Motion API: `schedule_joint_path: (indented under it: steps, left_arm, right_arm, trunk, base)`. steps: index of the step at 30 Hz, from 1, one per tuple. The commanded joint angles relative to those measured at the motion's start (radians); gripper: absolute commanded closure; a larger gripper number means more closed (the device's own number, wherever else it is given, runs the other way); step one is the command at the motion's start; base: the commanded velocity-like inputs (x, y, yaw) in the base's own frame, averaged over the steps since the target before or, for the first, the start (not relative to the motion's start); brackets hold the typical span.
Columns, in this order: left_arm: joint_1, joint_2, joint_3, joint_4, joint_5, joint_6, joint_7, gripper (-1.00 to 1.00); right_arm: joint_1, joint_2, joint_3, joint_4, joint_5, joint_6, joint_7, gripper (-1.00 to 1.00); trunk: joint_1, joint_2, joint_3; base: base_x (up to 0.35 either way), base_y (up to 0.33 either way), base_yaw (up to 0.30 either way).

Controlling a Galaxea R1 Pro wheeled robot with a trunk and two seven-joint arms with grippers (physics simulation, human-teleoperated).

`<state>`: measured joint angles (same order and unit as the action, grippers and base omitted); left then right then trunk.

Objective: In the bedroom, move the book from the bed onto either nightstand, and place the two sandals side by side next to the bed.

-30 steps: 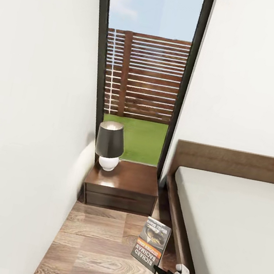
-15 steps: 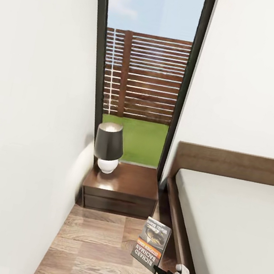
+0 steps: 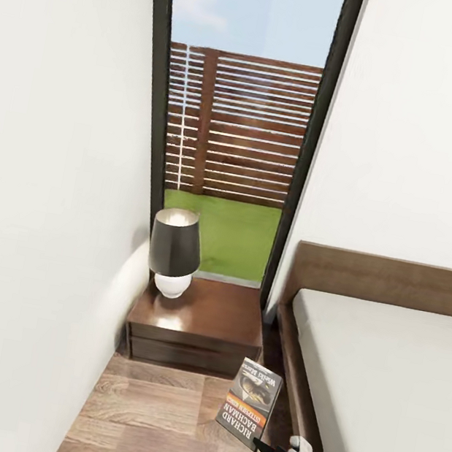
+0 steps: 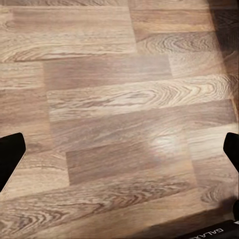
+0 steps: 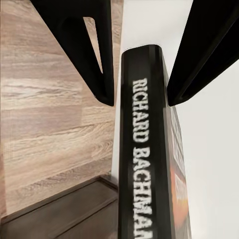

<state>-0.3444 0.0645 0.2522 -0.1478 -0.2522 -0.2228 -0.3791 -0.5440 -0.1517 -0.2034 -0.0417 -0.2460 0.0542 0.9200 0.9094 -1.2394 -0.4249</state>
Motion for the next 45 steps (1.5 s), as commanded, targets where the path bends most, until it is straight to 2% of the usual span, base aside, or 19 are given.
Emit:
schedule_joint_path:
  steps: [1,28,45]
  left_arm:
    - [-0.001,0.0,0.009,0.001,-0.01,-0.004,-0.004,-1.0]
    - [-0.001,0.0,0.009,0.001,-0.01,-0.004,-0.003,-1.0]
    - [-0.001,0.001,0.01,0.001,-0.01,-0.004,-0.004,-1.0]
  right_arm:
    - [-0.001,0.0,-0.004,0.0,-0.007,0.006,0.003,1.0]
    - [-0.001,0.0,-0.004,0.0,-0.007,0.006,0.003,1.0]
    - [-0.001,0.0,-0.004,0.0,-0.007,0.006,0.003,1.0]
  trunk:
    - [0.001,-0.001,-0.001]
    - [0.001,-0.001,-0.001]
    - [0.001,-0.001,-0.001]
  base:
    - [0.324,0.0,0.0]
    - [0.319,0.0,0.0]
    - [0.008,0.0,0.0]
